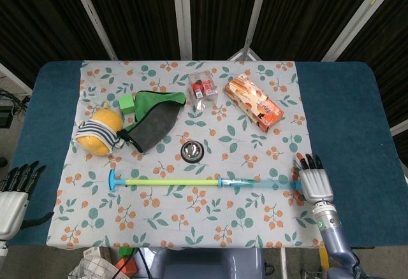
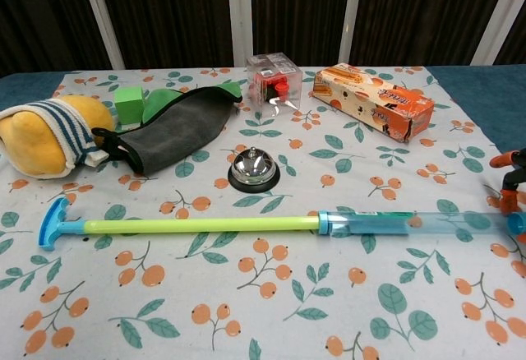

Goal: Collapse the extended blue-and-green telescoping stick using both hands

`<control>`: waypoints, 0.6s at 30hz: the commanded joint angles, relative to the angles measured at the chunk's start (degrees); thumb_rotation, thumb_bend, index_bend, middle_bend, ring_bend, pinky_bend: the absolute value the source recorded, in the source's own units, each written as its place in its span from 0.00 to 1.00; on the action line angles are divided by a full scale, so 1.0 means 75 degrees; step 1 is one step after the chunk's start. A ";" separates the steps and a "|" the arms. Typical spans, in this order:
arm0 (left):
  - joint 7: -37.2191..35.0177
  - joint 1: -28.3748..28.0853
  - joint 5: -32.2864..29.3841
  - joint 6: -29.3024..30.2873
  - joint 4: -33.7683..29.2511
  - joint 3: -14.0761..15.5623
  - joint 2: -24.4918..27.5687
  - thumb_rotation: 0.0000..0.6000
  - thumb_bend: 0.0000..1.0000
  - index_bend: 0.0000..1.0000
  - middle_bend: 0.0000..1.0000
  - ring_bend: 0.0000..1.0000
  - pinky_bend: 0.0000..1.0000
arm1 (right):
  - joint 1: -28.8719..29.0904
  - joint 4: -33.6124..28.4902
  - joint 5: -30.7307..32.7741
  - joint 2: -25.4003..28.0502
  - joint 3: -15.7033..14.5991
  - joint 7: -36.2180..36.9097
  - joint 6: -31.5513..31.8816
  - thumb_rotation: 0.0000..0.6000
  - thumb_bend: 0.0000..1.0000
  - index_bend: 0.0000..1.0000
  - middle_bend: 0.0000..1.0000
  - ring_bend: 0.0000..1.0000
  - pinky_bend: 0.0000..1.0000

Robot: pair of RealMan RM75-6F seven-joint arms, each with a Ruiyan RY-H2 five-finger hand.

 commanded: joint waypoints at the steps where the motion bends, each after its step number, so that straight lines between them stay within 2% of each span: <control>1: 0.0283 -0.0193 -0.0105 -0.0288 -0.0259 -0.0070 0.0049 1.00 0.15 0.15 0.02 0.00 0.02 | 0.0004 -0.0028 -0.0018 0.0025 -0.0013 0.0024 0.0002 1.00 0.32 0.60 0.14 0.02 0.00; 3: 0.0623 -0.0418 -0.0319 -0.0591 -0.0573 -0.0223 0.0060 1.00 0.18 0.23 0.07 0.00 0.06 | 0.0007 -0.0057 -0.0029 0.0046 -0.0025 0.0047 0.0003 1.00 0.32 0.60 0.14 0.02 0.00; 8: 0.1661 -0.0999 -0.0956 -0.1280 -0.1154 -0.0614 -0.0121 1.00 0.22 0.33 0.13 0.00 0.07 | 0.0012 -0.0113 -0.0080 0.0094 -0.0065 0.0091 0.0024 1.00 0.32 0.60 0.14 0.02 0.00; 18: 0.3847 -0.2064 -0.2362 -0.2240 -0.1463 -0.1014 -0.1231 1.00 0.28 0.39 0.17 0.00 0.07 | 0.0029 -0.0206 -0.0078 0.0129 -0.0116 0.0095 0.0034 1.00 0.32 0.60 0.14 0.02 0.00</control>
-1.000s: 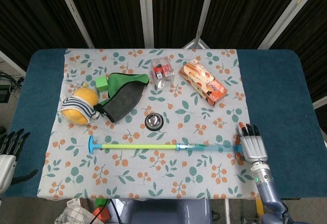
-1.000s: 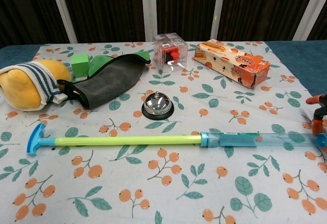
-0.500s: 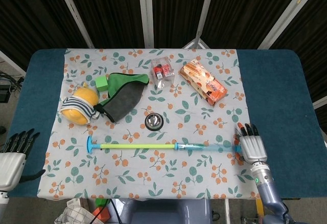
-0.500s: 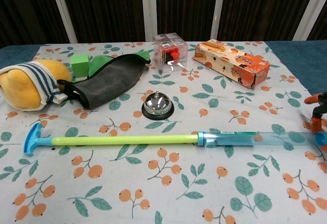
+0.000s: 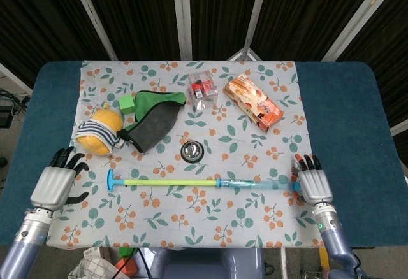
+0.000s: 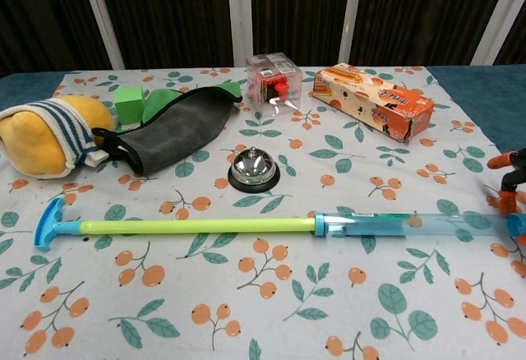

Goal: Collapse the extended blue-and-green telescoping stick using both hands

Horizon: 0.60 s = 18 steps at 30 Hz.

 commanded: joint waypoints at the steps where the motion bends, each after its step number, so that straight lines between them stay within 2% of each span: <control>1: 0.0912 -0.0507 -0.0660 -0.0379 -0.0073 -0.0164 -0.0639 1.00 0.29 0.39 0.18 0.00 0.07 | 0.0002 -0.0019 -0.0011 0.0014 -0.0007 0.0021 0.0008 1.00 0.32 0.60 0.14 0.02 0.00; 13: 0.2417 -0.1236 -0.1960 -0.0480 0.0559 -0.0230 -0.2159 1.00 0.31 0.43 0.22 0.01 0.07 | 0.0013 -0.0070 -0.0064 0.0075 -0.0042 0.0098 0.0018 1.00 0.32 0.60 0.14 0.02 0.00; 15: 0.2589 -0.1336 -0.2124 -0.0411 0.0693 -0.0228 -0.2383 1.00 0.31 0.44 0.23 0.03 0.10 | 0.0014 -0.0073 -0.0074 0.0083 -0.0057 0.0100 0.0017 1.00 0.32 0.60 0.14 0.02 0.00; 18: 0.2703 -0.1446 -0.2269 -0.0327 0.0873 -0.0236 -0.2610 1.00 0.32 0.44 0.25 0.12 0.22 | 0.0019 -0.0076 -0.0083 0.0084 -0.0068 0.0098 0.0020 1.00 0.32 0.60 0.14 0.02 0.00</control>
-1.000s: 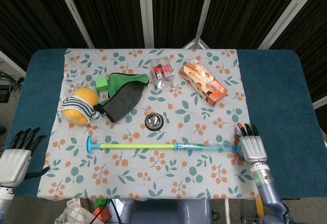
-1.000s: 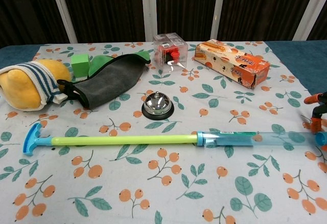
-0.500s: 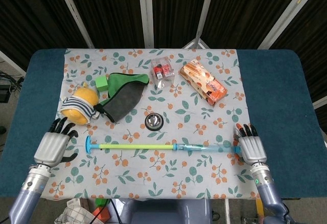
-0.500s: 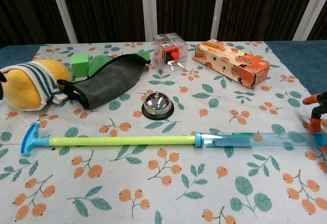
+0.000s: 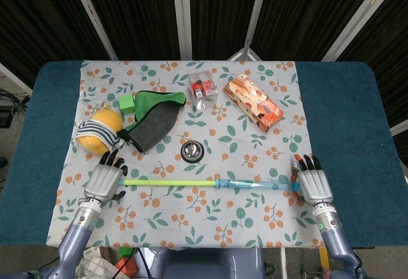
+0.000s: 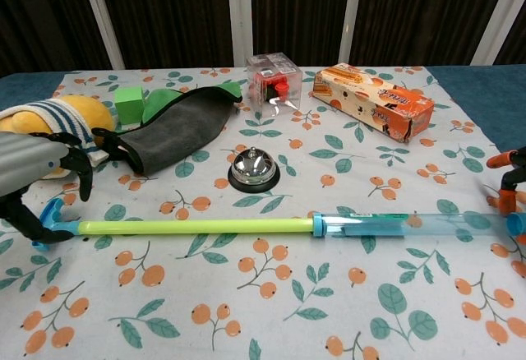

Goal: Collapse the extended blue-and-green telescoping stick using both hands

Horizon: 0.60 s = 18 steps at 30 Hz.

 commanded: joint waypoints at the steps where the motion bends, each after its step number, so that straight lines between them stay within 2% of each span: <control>1: 0.0122 -0.0157 -0.0183 0.0107 0.0231 -0.0007 -0.0262 1.00 0.32 0.44 0.25 0.13 0.25 | 0.0001 -0.0002 -0.0001 0.0001 -0.0007 0.0000 0.0006 1.00 0.32 0.60 0.14 0.02 0.00; 7: 0.0301 -0.0383 -0.0256 0.0254 0.0635 0.0004 -0.0659 1.00 0.34 0.47 0.31 0.21 0.32 | -0.0001 -0.0034 -0.0016 0.0024 -0.0013 0.0021 0.0032 1.00 0.32 0.60 0.14 0.02 0.00; 18: 0.0523 -0.0576 -0.0790 0.0327 0.1107 0.0063 -0.0989 1.00 0.34 0.49 0.32 0.21 0.32 | 0.0008 -0.0041 0.0000 0.0035 -0.0009 0.0042 0.0039 1.00 0.32 0.60 0.14 0.02 0.00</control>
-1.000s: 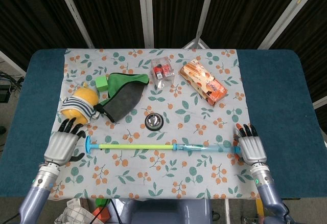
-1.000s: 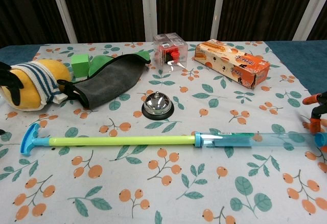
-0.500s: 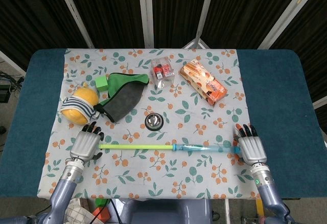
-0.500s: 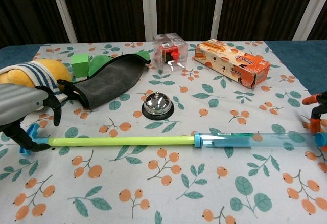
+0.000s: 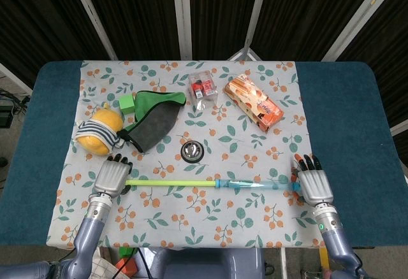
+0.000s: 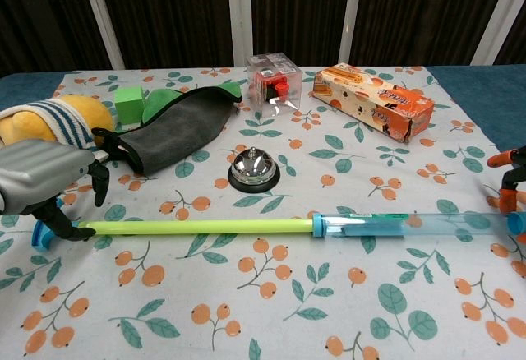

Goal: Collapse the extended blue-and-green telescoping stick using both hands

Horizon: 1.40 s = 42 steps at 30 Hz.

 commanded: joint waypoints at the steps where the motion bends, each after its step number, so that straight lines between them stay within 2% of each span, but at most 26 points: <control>1: 0.0067 -0.0042 -0.0125 0.0018 0.0088 0.0036 -0.0049 1.00 0.34 0.49 0.32 0.21 0.32 | 0.0004 0.0003 -0.0002 -0.0003 0.0000 0.0003 0.0000 1.00 0.32 0.60 0.14 0.02 0.00; 19: 0.0064 -0.0261 -0.0392 0.0109 0.0209 0.0207 -0.0176 1.00 0.41 0.52 0.33 0.21 0.32 | -0.0001 0.0047 -0.0055 -0.0044 -0.0035 -0.0035 0.0070 1.00 0.32 0.60 0.14 0.02 0.00; 26: -0.0041 -0.0313 -0.0322 0.0165 0.0230 0.0253 -0.0224 1.00 0.46 0.59 0.34 0.21 0.32 | 0.0001 0.0045 -0.0069 -0.0043 -0.0037 -0.0036 0.0079 1.00 0.32 0.60 0.14 0.02 0.00; 42: -0.0288 -0.0371 -0.0092 0.0230 -0.0112 0.0372 -0.0144 1.00 0.46 0.61 0.34 0.21 0.32 | -0.0062 -0.0468 -0.0117 0.0122 0.0072 0.0091 0.0305 1.00 0.32 0.63 0.15 0.02 0.00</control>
